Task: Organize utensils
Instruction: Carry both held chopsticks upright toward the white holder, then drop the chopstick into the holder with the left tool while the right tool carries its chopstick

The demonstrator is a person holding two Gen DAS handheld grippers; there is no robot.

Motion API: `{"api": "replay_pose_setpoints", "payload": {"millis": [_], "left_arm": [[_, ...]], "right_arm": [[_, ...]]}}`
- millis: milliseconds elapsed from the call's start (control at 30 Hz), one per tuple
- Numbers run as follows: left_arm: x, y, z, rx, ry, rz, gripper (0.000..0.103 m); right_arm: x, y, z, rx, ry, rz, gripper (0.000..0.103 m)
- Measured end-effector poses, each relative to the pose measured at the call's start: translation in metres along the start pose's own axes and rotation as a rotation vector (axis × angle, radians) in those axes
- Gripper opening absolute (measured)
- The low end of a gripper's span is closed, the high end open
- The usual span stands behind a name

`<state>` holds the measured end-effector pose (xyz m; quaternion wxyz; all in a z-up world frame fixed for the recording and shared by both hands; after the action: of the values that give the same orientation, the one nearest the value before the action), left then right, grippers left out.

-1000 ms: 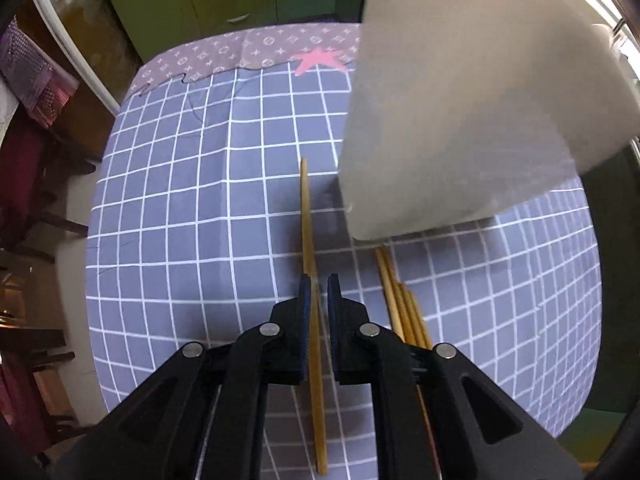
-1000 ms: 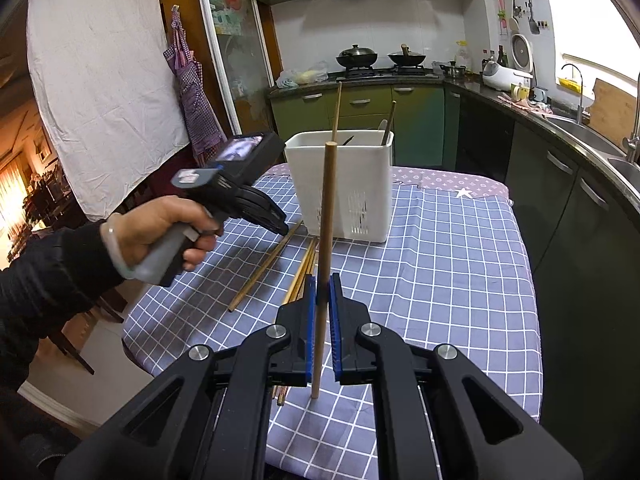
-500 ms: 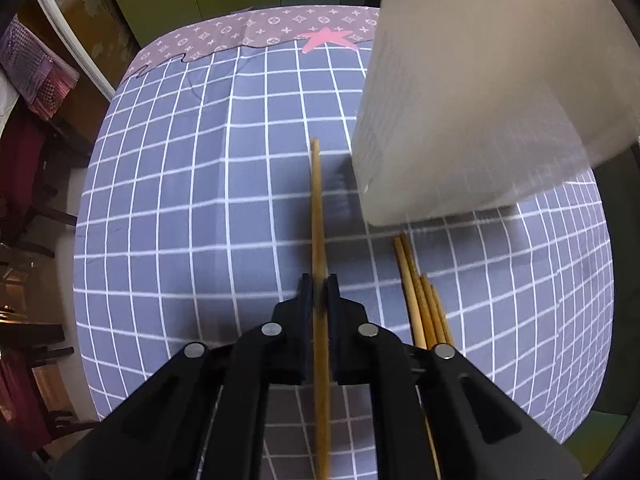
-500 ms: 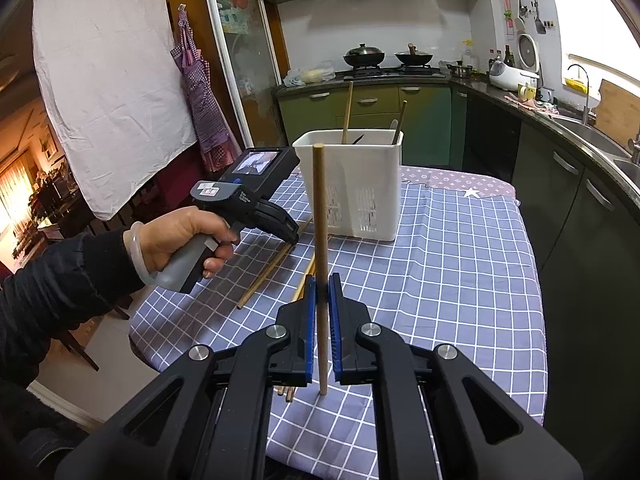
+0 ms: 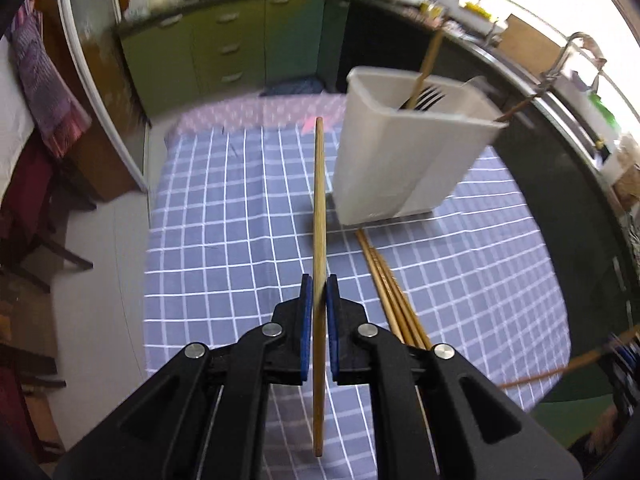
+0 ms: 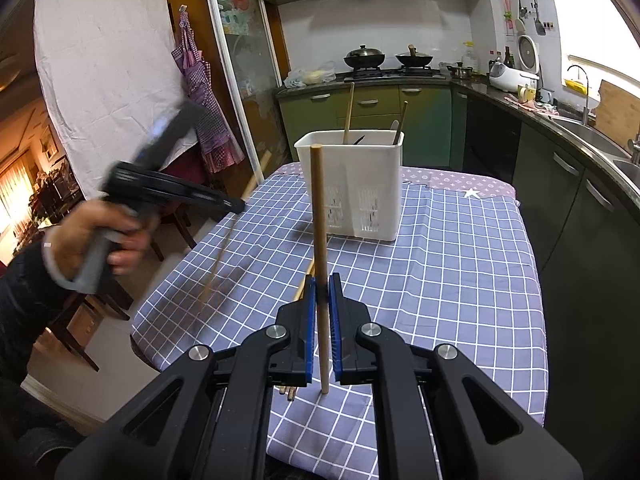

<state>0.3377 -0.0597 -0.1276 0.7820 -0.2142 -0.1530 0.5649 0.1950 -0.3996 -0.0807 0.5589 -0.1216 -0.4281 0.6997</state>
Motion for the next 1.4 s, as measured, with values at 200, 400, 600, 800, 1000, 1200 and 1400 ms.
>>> {"api": "replay_pose_setpoints", "payload": {"millis": [200, 400, 600, 800, 1000, 1200, 1400], "left_arm": [[0.0, 0.008, 0.042, -0.06, 0.006, -0.023, 0.007], [-0.009, -0.016, 0.076, -0.134, 0.051, -0.027, 0.007], [-0.026, -0.092, 0.112, -0.314, 0.069, -0.033, 0.007], [-0.037, -0.172, 0.121, -0.583, 0.033, -0.026, 0.007], [-0.033, -0.203, 0.093, -0.733, -0.044, -0.019, 0.007], [-0.025, -0.199, 0.046, -0.71, -0.057, 0.019, 0.007], [-0.036, -0.173, 0.036, -0.663, -0.063, -0.039, 0.007]], "right_arm": [[0.005, 0.001, -0.001, 0.001, -0.001, 0.011, 0.007], [0.003, 0.001, -0.001, 0.002, 0.005, 0.012, 0.007], [0.001, 0.002, -0.001, 0.002, 0.006, 0.007, 0.007], [0.0, 0.003, -0.001, -0.001, -0.006, 0.001, 0.007], [-0.001, 0.004, -0.001, -0.002, -0.019, -0.003, 0.007], [-0.004, 0.005, 0.001, -0.002, -0.02, -0.011, 0.007], [-0.003, 0.004, -0.001, -0.005, -0.019, -0.013, 0.007]]}}
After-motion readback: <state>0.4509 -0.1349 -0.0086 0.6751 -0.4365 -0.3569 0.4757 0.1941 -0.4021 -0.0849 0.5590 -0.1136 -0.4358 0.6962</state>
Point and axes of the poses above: each gripper's, at about its wrist camera, not at the fingertips, and z roughly against the way its jaws point, x to its left, y to its underside, the point moved 8 cm from there along -z, roughly the way its jaws point, and after that the axes turned 8 degrees about -z, right-handed, at the moved point
